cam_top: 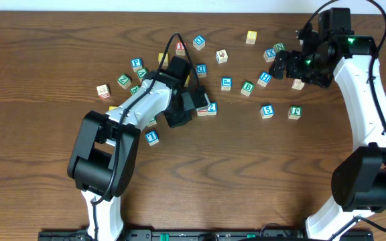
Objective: Spell out AI2
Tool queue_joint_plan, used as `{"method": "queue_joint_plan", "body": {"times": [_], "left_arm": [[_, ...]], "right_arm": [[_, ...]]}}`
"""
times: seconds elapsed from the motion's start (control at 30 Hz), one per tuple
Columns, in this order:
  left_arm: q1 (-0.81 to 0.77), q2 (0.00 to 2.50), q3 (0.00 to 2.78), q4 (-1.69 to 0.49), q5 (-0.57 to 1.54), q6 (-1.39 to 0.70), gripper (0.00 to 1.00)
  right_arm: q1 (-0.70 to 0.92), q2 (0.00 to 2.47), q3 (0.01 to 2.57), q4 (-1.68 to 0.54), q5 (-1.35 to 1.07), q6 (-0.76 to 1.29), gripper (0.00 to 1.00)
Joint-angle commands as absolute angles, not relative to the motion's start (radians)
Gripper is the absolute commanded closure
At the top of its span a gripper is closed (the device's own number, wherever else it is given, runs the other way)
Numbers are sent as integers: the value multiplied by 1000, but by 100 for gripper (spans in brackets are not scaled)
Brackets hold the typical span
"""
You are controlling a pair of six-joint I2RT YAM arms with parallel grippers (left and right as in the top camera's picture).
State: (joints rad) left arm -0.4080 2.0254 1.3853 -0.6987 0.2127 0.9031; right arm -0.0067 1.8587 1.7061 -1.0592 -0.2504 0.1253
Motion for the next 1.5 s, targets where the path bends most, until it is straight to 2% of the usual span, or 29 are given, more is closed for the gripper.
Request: {"method": "queue_joint_plan", "body": {"times": [0.0, 0.1, 0.2, 0.33, 0.4, 0.6, 0.67, 0.8, 0.87, 1.17, 1.33, 1.47], "left_arm": [[-412, 2026, 1384, -700, 244, 999, 55], [-412, 2026, 1384, -690, 243, 997, 54], [-411, 2024, 1386, -654, 243, 935, 42], [-409, 1987, 1394, -570, 243, 780, 20], [-403, 1951, 1394, -530, 240, 714, 15], [-347, 1822, 1394, -492, 155, 389, 11], [-311, 1787, 1394, -499, 106, 171, 2], [-236, 1747, 1393, -650, 92, -454, 2], [-226, 1753, 1391, -728, 136, -622, 2], [-298, 1839, 1390, -762, 116, -603, 0], [-337, 1891, 1390, -762, 57, -603, 11], [-361, 1937, 1390, -751, 56, -536, 15]], "right_arm": [[-1, 1840, 1718, -1063, -253, 118, 1], [-1, 1840, 1718, -1063, -253, 118, 1], [-1, 1840, 1718, -1063, -253, 118, 1], [-1, 1840, 1718, -1063, -253, 118, 1], [-1, 1840, 1718, -1063, -253, 118, 1], [0, 1840, 1718, -1063, -253, 118, 1], [1, 1840, 1718, -1063, -253, 118, 1], [0, 1840, 1718, -1063, -253, 118, 1], [0, 1840, 1718, -1063, -253, 118, 1], [0, 1840, 1718, -1063, -253, 118, 1], [0, 1840, 1718, -1063, -253, 118, 1], [0, 1840, 1718, -1063, -253, 118, 1]]}}
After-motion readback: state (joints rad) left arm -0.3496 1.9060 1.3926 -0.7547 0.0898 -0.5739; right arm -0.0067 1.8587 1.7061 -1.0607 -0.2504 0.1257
